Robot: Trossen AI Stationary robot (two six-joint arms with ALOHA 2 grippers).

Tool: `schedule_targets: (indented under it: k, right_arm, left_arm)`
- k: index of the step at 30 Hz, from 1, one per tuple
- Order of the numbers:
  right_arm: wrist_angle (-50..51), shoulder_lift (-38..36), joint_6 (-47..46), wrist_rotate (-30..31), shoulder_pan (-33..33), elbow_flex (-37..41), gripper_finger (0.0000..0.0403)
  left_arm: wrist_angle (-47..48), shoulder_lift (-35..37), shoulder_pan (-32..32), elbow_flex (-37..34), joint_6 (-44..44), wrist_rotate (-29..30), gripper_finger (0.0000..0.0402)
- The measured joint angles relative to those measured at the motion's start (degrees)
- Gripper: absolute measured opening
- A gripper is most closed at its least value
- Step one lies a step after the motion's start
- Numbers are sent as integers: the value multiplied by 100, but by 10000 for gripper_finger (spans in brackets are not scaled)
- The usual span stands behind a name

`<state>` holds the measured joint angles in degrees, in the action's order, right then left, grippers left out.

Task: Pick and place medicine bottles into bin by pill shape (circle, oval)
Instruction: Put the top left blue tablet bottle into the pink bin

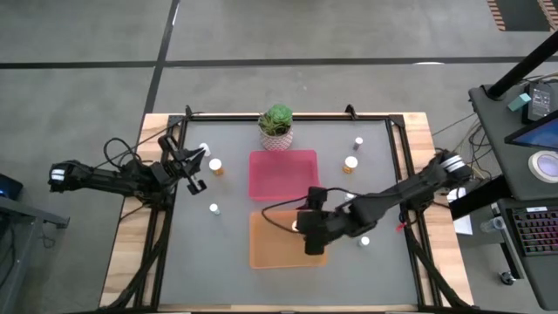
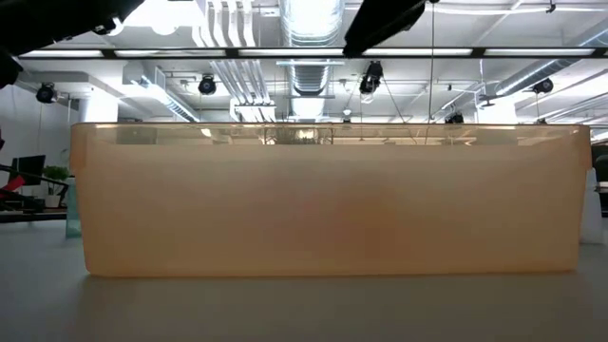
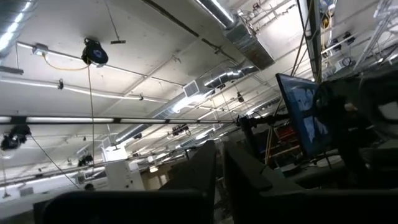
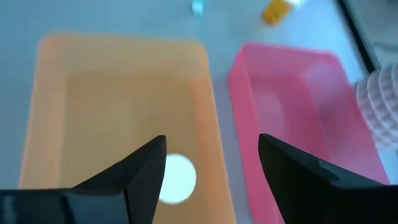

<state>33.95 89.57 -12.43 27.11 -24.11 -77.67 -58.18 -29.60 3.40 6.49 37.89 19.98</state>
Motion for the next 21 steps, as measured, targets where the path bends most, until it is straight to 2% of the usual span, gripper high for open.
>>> schedule_targets:
  k: [8, 18, 21]
  right_arm:
    - [-2667, -1342, 1193, -1, 12, 1803, 244]
    - [-5123, -2918, 1997, -68, 12, 4064, 241]
    - [-5767, -3309, 2158, -282, 96, 4647, 237]
  left_arm:
    - [-34, -13, 0, 3, -323, -43, 13]
    - [21, -426, 0, -12, -2126, -110, 13]
    - [11, -658, 0, -1, -2560, -115, 13]
